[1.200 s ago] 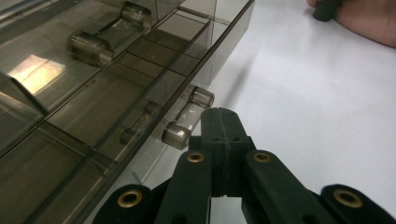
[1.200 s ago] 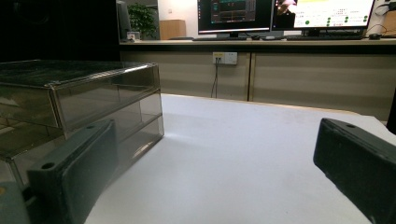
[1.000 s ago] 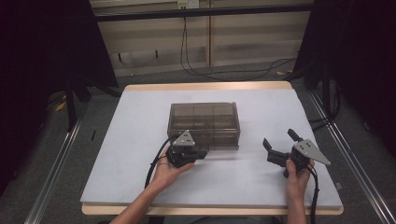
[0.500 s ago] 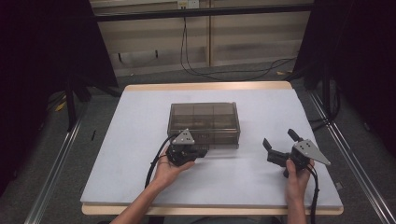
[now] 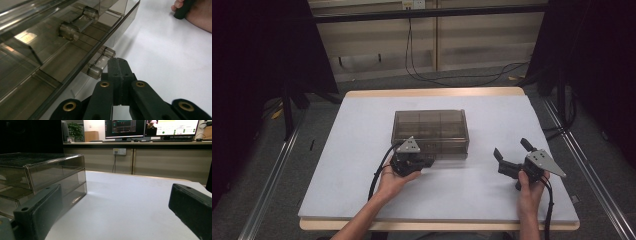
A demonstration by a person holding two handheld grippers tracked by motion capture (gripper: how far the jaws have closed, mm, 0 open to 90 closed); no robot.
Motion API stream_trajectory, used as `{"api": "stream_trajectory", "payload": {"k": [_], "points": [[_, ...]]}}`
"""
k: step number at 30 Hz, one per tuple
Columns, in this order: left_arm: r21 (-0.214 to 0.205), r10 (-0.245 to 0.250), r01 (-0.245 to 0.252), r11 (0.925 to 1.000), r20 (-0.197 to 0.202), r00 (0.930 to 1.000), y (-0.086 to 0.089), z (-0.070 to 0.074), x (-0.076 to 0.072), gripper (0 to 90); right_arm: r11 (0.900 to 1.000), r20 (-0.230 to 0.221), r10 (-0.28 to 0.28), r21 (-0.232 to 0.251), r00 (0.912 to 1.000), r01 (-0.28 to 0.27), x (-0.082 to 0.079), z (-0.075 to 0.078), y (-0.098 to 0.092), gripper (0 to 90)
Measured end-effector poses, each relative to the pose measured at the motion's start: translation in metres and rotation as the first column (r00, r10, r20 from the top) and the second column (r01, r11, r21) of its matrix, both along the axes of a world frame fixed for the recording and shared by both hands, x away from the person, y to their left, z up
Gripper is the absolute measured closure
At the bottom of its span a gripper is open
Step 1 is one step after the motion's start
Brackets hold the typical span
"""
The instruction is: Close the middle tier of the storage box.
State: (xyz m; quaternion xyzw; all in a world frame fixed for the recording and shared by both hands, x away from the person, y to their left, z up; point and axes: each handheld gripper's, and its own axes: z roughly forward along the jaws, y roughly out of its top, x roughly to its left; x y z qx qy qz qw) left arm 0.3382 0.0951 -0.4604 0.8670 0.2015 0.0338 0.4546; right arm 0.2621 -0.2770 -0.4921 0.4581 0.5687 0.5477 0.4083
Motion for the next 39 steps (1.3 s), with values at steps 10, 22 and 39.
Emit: {"api": "stream_trajectory", "payload": {"k": [10,22,39], "points": [[-0.008,0.013,-0.013,0.9999,0.007,0.9999,-0.002,0.000,0.002,90.0,1.0000,0.000,-0.001,0.000,1.0000,0.001,0.000,0.000,0.000,0.0],[-0.004,0.009,-0.009,0.9999,0.012,0.9999,-0.011,0.005,0.003,90.0,1.0000,0.000,0.002,0.000,1.0000,-0.002,0.000,0.000,0.000,0.0],[-0.009,0.022,-0.021,0.9997,0.024,0.9995,-0.012,0.004,0.006,90.0,1.0000,0.003,0.004,-0.002,1.0000,-0.004,0.000,0.000,0.000,0.0]]}}
